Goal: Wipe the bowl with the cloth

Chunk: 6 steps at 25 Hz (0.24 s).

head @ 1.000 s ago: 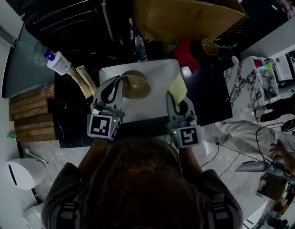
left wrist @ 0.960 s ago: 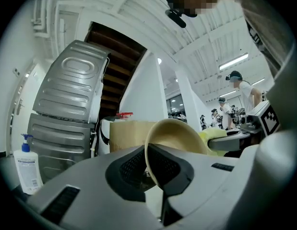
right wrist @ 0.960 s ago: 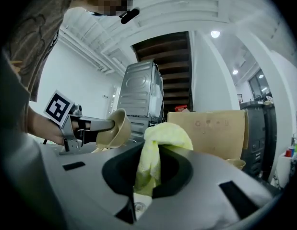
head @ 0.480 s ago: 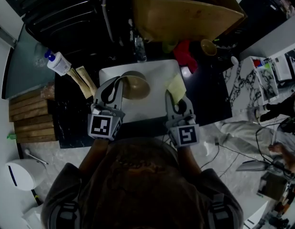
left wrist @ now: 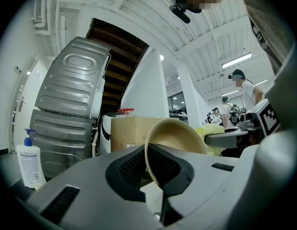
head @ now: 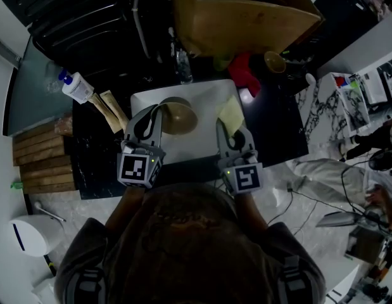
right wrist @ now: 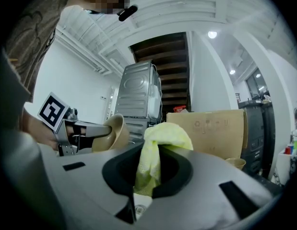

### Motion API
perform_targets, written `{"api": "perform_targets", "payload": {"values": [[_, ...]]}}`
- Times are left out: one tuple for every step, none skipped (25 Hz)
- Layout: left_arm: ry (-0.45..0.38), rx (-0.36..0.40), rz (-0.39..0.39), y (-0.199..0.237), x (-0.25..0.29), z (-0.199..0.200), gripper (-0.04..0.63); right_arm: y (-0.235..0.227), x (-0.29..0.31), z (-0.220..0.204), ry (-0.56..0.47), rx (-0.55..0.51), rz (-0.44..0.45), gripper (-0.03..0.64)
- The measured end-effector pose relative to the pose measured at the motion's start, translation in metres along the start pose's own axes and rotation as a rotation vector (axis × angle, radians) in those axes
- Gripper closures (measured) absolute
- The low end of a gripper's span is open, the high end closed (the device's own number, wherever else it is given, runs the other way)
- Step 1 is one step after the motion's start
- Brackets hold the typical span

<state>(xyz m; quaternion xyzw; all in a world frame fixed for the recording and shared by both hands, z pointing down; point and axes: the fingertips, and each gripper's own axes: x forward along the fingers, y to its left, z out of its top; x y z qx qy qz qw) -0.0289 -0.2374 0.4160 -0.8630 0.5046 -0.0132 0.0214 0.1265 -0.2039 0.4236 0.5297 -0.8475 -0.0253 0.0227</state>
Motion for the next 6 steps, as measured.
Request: {"api": "perform_targets", "payload": {"values": [[0.0, -0.002, -0.001, -0.0004, 0.0002, -0.0002, 0.577, 0.0001, 0.0001, 0.0004, -0.001, -0.001, 0.002, 0.6], [0.0, -0.004, -0.002, -0.0008, 0.0003, -0.0004, 0.577, 0.0003, 0.0002, 0.0004, -0.002, 0.001, 0.003, 0.6], [0.001, -0.005, -0.004, -0.0012, 0.0004, -0.0007, 0.577, 0.0006, 0.0002, 0.0002, -0.002, 0.002, 0.004, 0.6], [0.003, -0.005, -0.005, -0.0017, 0.0004, -0.0012, 0.577, 0.0011, 0.0002, 0.0001, -0.003, 0.003, 0.005, 0.6], [0.005, -0.006, -0.007, -0.0022, 0.0005, -0.0016, 0.577, 0.0015, 0.0002, 0.0001, -0.005, 0.004, 0.006, 0.6], [0.008, -0.007, -0.009, -0.0027, 0.0005, -0.0021, 0.577, 0.002, 0.0002, 0.0, -0.007, 0.004, 0.007, 0.6]]}}
